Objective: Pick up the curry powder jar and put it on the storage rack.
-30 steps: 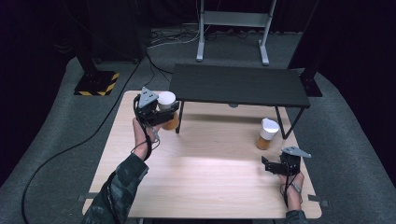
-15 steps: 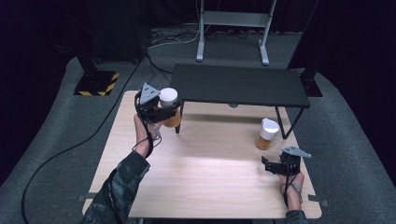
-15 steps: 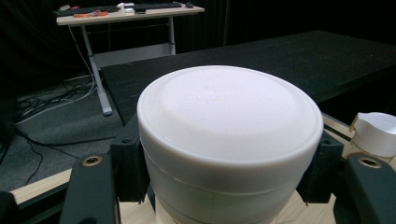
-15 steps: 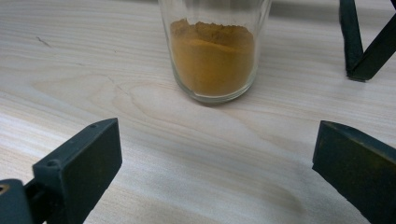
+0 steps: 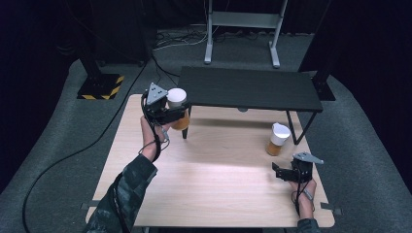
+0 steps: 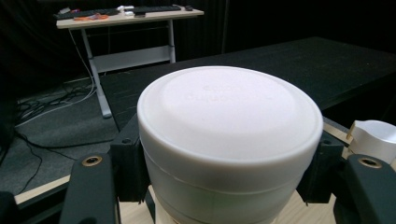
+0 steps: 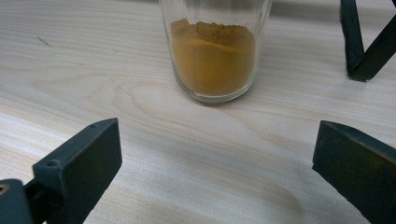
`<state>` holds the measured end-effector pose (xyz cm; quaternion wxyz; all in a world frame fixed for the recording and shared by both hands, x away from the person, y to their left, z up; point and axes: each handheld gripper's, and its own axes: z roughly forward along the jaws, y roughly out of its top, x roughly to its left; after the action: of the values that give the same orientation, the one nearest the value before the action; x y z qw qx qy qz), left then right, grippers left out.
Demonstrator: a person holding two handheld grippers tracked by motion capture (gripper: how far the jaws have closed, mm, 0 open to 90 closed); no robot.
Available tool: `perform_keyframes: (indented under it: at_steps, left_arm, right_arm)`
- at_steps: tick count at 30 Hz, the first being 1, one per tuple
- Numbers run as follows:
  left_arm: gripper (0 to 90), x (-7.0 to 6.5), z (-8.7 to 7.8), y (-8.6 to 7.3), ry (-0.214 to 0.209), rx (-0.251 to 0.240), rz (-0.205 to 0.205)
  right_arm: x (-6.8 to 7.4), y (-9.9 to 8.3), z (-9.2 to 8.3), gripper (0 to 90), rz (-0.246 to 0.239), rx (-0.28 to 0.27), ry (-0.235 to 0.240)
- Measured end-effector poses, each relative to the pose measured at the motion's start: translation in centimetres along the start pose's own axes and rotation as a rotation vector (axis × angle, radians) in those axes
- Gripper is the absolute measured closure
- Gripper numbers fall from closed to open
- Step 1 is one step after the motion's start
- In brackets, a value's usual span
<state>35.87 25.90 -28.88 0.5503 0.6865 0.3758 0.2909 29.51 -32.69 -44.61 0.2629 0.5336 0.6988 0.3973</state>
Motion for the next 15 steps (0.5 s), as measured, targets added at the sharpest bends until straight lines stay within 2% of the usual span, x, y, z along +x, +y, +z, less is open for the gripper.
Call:
perform_keyframes:
  at_steps: [15]
  left_arm:
    - [33.3, -0.12, 0.62, 0.91, -0.001, -0.013, -0.015]
  right_arm:
    - [0.09, 0.03, 0.02, 0.3, -0.005, 0.002, -0.003]
